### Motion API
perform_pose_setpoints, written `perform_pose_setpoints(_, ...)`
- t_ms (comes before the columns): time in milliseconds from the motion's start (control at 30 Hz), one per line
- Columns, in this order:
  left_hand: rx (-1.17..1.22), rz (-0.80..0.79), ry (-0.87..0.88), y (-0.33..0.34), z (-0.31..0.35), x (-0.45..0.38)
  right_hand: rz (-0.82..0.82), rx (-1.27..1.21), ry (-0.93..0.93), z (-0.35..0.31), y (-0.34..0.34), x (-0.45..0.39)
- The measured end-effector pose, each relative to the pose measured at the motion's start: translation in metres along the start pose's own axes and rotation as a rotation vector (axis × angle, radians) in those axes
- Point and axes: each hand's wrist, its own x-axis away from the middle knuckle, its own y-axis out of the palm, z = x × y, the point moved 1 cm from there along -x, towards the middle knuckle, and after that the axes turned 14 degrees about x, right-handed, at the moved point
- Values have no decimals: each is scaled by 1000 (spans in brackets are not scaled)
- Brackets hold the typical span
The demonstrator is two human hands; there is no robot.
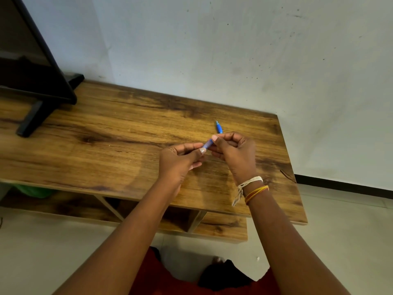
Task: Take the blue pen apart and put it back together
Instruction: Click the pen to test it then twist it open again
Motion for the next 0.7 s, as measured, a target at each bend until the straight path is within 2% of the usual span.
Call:
perform_pose_setpoints(167, -360, -44, 167, -2, 0, -4, 138, -148, 70, 5, -1, -6)
perform_pose_setpoints(300, -446, -1, 257, -6, -6, -4, 142, -119, 52, 7, 0, -8)
perform_pose_setpoints(367, -522, 58, 354, -7, -8, -4, 232, 122, -9, 10, -1, -9)
perform_pose_setpoints(433, -617, 127, 425, -8, -8, -4, 337, 475, -85, 13, -5, -9)
perform_pose_setpoints(533, -769, 207, 470, -7, -11, -7, 321, 865, -89, 23, -10, -8)
perform_pose_setpoints(600, -841, 241, 481, -3, -15, -10, 281, 976, -68, 28, -10, -7)
perform_pose_setpoints(700, -947, 292, 490, 7, -21, -16, 305, 971, -87, 30, -7, -8)
